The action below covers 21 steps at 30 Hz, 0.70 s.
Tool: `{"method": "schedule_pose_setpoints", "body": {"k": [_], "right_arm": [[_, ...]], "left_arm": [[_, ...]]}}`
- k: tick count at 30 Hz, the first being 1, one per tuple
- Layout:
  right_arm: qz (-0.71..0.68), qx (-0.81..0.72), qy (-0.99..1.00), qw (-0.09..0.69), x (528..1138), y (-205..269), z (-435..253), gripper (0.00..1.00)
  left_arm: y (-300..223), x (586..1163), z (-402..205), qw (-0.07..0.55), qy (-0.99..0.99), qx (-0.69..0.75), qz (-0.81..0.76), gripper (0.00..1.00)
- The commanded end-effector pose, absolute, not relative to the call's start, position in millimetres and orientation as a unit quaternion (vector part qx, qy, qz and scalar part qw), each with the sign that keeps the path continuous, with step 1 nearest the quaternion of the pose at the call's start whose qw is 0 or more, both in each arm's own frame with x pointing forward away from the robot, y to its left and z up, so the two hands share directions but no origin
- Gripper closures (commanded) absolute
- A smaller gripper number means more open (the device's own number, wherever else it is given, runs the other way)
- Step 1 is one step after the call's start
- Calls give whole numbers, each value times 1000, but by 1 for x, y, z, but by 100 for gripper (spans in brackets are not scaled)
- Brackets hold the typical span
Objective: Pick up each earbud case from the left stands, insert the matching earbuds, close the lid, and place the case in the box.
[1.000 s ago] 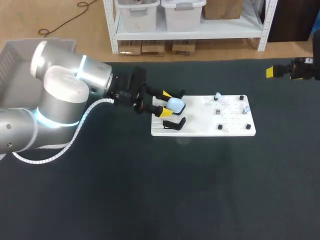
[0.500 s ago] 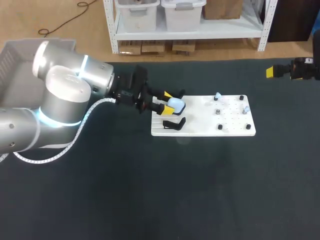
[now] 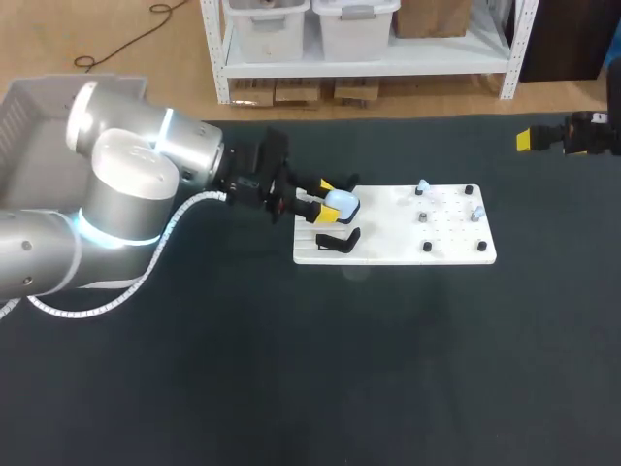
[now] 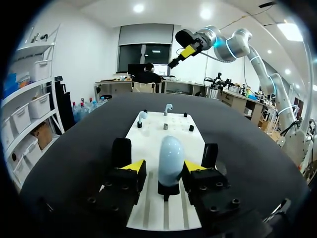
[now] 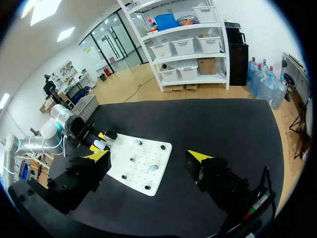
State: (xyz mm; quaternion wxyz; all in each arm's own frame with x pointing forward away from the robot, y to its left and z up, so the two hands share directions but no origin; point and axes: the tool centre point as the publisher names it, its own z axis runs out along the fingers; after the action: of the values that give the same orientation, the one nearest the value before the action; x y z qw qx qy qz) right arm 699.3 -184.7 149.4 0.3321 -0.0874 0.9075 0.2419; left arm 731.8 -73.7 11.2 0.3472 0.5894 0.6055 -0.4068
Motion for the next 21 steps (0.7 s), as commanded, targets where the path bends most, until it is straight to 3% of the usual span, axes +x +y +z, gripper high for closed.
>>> {"method": "schedule_pose_setpoints", "body": {"k": [1,4,6,12,21], "right_arm": [[242,-87,908,332,699,-185,150,0],[242,-87,908,332,699,-185,150,0],[242,-87,908,332,699,-185,150,0],[242,-87,908,332,699,-185,150,0],[242,-87,908,332,699,-185,150,0]], "left_arm": [[-74,732,10,345,605,590,-409,61],[-74,730,10,345,604,590,-410,81],[-74,729,9,345,604,591,-409,100],[-70,725,16,351,602,588,-412,100],[-56,706,73,408,572,561,-438,100]]}}
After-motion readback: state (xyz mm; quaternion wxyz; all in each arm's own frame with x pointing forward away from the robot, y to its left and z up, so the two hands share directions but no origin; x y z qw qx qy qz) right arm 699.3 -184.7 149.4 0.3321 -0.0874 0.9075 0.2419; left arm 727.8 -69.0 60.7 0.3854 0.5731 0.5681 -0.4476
